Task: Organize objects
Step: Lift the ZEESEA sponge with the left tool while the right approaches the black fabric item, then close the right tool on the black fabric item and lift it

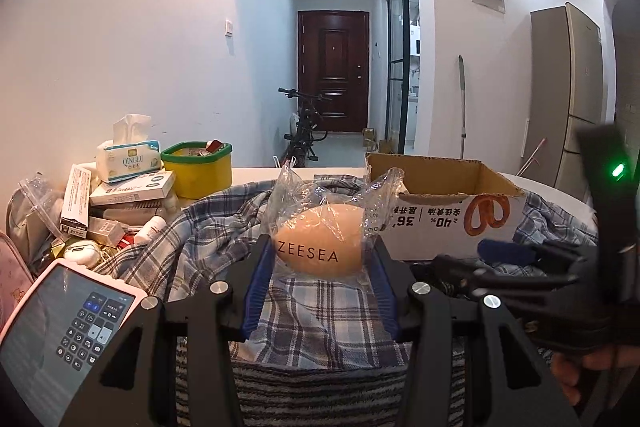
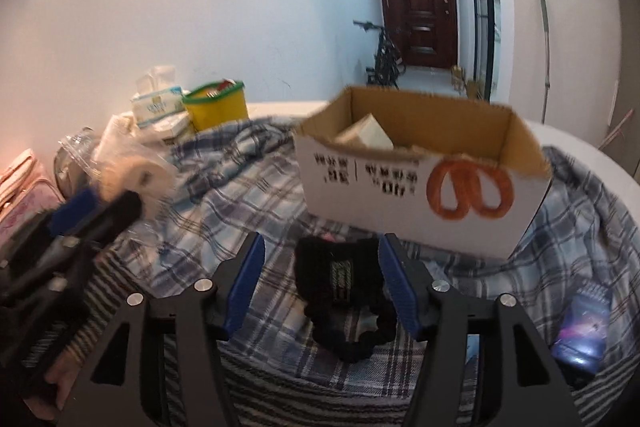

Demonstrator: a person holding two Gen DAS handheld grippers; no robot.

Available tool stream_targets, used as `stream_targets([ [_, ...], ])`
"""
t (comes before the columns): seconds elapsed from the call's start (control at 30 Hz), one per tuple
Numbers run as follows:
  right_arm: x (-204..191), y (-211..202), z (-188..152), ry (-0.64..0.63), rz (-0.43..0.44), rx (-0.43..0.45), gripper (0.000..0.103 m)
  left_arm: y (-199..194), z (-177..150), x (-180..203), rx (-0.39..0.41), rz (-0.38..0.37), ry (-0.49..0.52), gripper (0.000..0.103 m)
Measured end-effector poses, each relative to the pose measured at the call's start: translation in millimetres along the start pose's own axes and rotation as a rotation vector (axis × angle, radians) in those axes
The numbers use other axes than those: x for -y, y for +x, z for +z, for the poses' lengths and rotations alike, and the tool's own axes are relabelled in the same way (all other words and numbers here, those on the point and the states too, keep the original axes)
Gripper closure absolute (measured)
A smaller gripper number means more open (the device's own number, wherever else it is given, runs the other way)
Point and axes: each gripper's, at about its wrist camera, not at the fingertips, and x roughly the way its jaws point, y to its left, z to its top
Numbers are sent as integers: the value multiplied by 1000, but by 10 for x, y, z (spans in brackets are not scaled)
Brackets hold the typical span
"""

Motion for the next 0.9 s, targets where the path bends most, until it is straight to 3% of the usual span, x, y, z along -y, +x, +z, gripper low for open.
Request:
stream_targets([
  [0.3,32,225,-53,7,4,-75,45,31,-7,-82,-15,17,-35,54],
  [0.53,13,390,-99,-4,0,-141,45,-4,-13,-3,4,21,0,54],
  [0.7,61,435,-118,25,-1,-162,45,11,-16,-109,-5,19,-49,54],
  [0.8,61,481,-129,25,-9,-182,54,-5,-21,-112,3,22,-50,54],
  [0.9,9,416,-125,-3,-23,-145,63,-16,-27,-99,8,24,-43,54],
])
